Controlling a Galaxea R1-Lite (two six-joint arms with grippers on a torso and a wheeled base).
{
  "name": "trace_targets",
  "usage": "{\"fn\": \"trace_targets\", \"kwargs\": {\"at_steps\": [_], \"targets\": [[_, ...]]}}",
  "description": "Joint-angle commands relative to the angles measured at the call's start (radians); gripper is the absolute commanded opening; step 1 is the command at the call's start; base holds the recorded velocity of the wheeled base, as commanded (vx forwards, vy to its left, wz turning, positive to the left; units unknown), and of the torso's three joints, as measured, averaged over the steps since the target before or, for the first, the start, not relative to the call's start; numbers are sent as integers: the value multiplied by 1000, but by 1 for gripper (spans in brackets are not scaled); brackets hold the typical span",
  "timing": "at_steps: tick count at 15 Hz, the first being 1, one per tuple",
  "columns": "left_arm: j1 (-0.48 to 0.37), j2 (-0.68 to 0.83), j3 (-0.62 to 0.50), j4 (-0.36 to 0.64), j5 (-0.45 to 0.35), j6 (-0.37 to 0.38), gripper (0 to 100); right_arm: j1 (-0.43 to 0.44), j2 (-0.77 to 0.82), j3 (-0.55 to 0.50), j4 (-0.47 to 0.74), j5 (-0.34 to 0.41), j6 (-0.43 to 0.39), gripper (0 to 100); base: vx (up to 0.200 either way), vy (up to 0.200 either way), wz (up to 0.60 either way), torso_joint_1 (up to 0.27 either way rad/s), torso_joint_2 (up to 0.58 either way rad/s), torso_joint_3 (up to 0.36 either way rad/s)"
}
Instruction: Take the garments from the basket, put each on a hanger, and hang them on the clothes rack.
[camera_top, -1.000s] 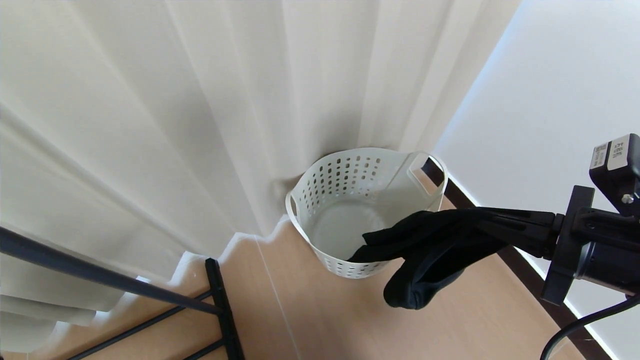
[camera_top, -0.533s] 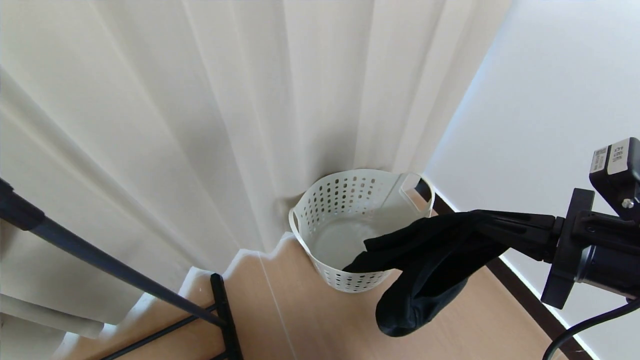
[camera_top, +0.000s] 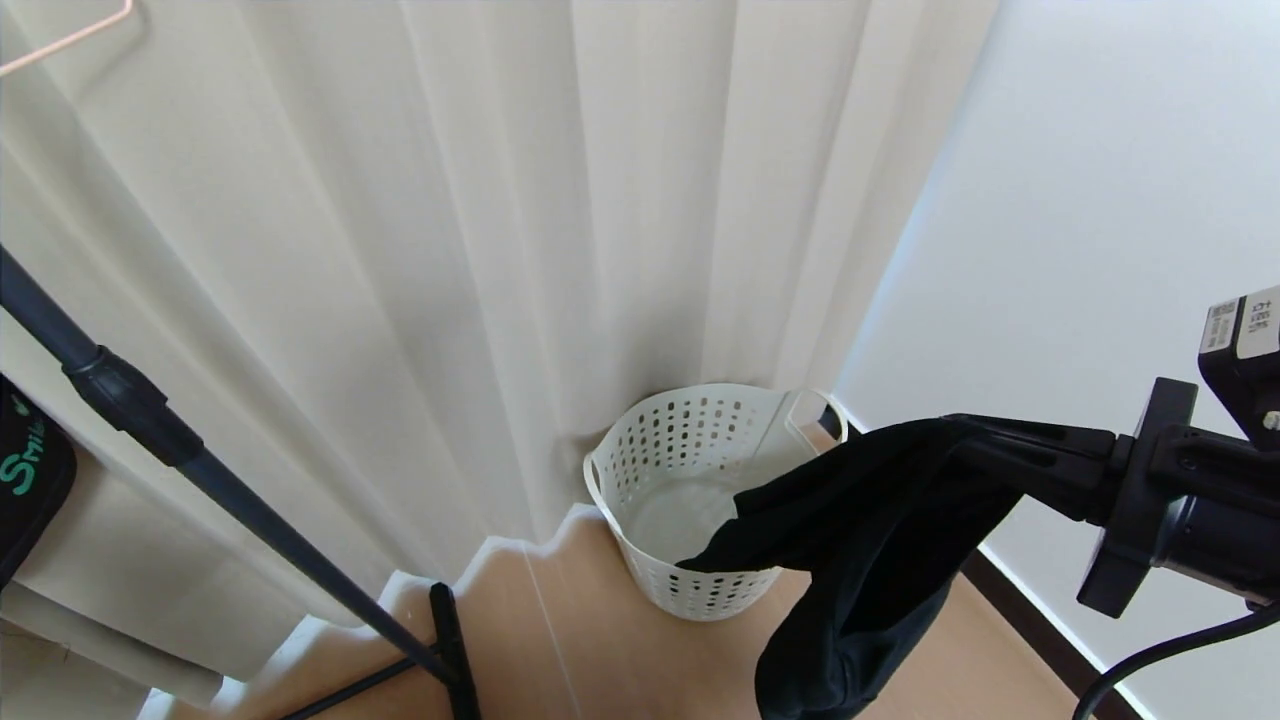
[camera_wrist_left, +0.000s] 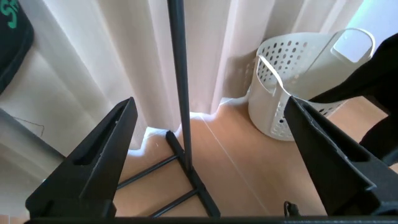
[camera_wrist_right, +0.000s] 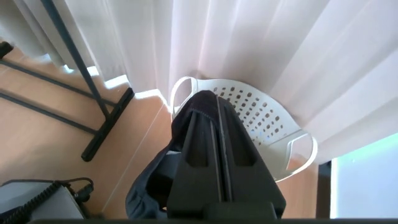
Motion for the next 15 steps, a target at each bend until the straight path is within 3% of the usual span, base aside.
{"fn": "trace_targets", "kwargs": {"at_steps": [1, 3, 6, 15], "targets": [[0, 2, 0, 0, 0, 0, 100, 0, 17, 0, 0, 0, -1, 0, 0, 0, 0, 7, 2, 207], [0, 2, 0, 0, 0, 0, 100, 0, 23, -11, 0, -3, -1, 0, 0, 0, 0, 2, 5, 200], [0, 2, 0, 0, 0, 0, 100, 0, 34, -11, -1, -5, 1, 0, 0, 0, -600, 7, -50, 134], [0, 0, 0, 0, 1, -2, 100, 0, 34, -3, -7, 0, 2, 0, 0, 0, -533, 96, -418, -242]]}}
